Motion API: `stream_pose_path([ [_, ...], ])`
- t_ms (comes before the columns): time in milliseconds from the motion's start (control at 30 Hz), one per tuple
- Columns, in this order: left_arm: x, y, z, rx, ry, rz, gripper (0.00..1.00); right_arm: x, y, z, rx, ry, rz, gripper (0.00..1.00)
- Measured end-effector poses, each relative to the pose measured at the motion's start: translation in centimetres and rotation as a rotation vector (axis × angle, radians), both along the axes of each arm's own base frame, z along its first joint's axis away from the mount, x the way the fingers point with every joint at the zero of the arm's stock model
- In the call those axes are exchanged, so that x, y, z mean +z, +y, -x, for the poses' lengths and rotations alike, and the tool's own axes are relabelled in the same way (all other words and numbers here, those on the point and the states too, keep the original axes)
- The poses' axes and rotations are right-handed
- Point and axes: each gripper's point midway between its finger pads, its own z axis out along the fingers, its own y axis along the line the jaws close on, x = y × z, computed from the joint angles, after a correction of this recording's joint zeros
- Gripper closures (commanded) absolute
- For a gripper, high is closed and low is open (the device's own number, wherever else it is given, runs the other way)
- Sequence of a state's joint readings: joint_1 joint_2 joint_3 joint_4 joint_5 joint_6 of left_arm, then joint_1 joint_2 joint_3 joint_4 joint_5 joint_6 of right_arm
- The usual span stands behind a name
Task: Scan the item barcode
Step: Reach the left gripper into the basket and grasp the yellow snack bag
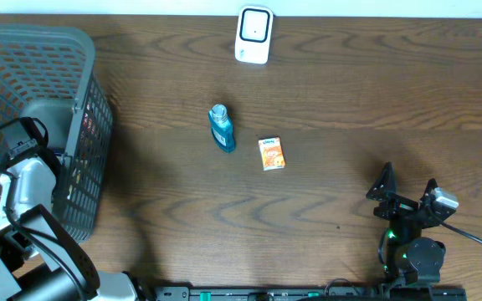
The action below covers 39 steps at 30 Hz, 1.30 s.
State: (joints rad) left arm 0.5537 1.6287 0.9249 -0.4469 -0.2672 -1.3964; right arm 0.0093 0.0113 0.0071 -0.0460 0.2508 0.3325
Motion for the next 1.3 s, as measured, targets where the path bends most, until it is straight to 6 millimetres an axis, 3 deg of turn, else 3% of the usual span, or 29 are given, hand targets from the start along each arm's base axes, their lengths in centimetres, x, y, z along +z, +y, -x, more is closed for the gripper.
stream_pose_path([
  [200, 1.9, -1.5, -1.0, -0.184, -0.035, 0.028, 0.93, 0.0, 0.0, 0.0, 0.0, 0.0, 0.0, 0.01],
  [367, 9.0, -1.7, -1.7, -0.258, -0.205, -0.099, 0.93, 0.0, 0.0, 0.0, 0.0, 0.0, 0.0, 0.01],
  [433, 13.3, -2.0, -1.3, -0.277, -0.301, -0.188, 0.93, 0.0, 0.0, 0.0, 0.0, 0.0, 0.0, 0.01],
  [567, 16.8, -2.3, -0.8, -0.3, -0.376, -0.272, 0.93, 0.0, 0.0, 0.0, 0.0, 0.0, 0.0, 0.01],
  [633, 19.8, -2.5, -0.4, -0.303, -0.453, -0.342, 0.93, 0.0, 0.0, 0.0, 0.0, 0.0, 0.0, 0.01],
  [900, 27.8, -3.2, -1.0, -0.339, -0.716, -0.521, 0.93, 0.0, 0.0, 0.0, 0.0, 0.0, 0.0, 0.01],
  [1100, 29.2, -3.2, -0.7, -0.338, -0.746, -0.568, 0.93, 0.0, 0.0, 0.0, 0.0, 0.0, 0.0, 0.01],
  [1300, 29.5, -2.2, 0.3, -0.392, -0.59, -0.699, 0.93, 0.0, 0.0, 0.0, 0.0, 0.0, 0.0, 0.01],
])
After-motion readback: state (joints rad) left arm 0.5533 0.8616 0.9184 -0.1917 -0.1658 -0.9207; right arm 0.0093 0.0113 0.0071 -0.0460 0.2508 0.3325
